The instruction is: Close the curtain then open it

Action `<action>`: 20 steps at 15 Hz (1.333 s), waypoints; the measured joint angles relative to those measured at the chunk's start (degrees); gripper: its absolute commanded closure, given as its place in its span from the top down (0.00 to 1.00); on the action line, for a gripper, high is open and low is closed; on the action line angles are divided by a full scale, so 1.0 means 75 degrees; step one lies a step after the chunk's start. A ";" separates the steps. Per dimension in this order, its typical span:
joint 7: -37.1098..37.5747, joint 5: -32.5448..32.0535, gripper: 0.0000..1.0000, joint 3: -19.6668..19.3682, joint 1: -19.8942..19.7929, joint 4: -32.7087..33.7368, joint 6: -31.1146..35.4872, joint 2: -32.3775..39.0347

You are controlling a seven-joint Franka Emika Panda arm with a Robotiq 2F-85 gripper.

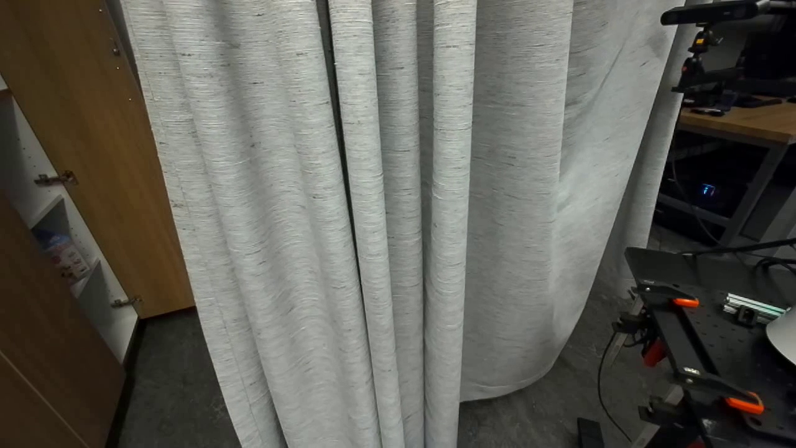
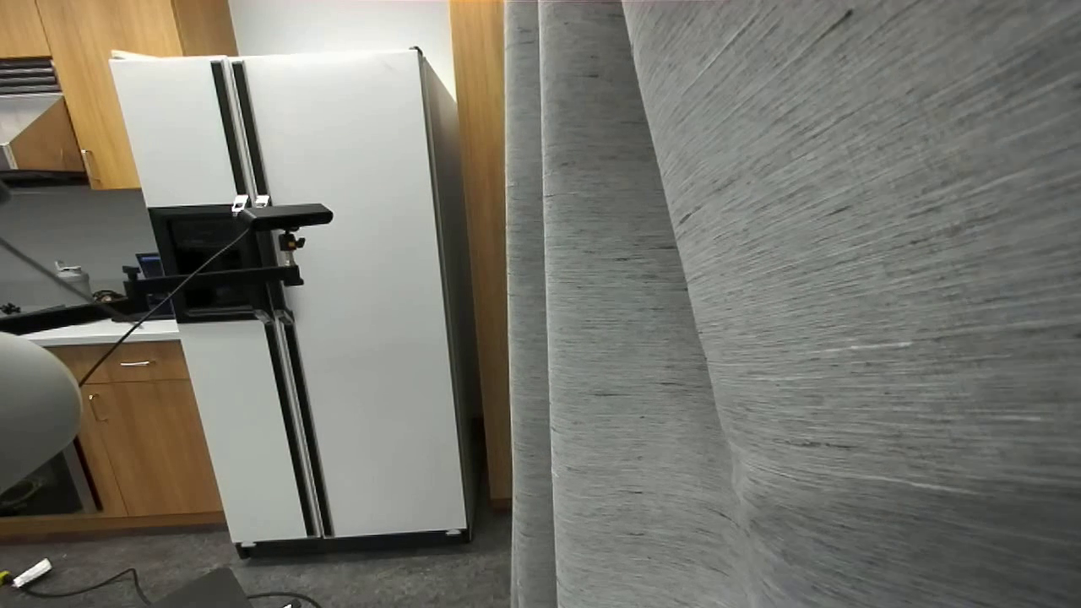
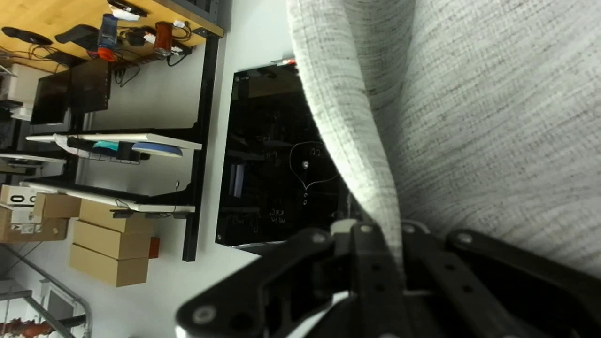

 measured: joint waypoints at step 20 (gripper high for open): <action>0.0688 0.0055 0.00 -0.0686 -0.0039 0.0922 -0.0019 0.0448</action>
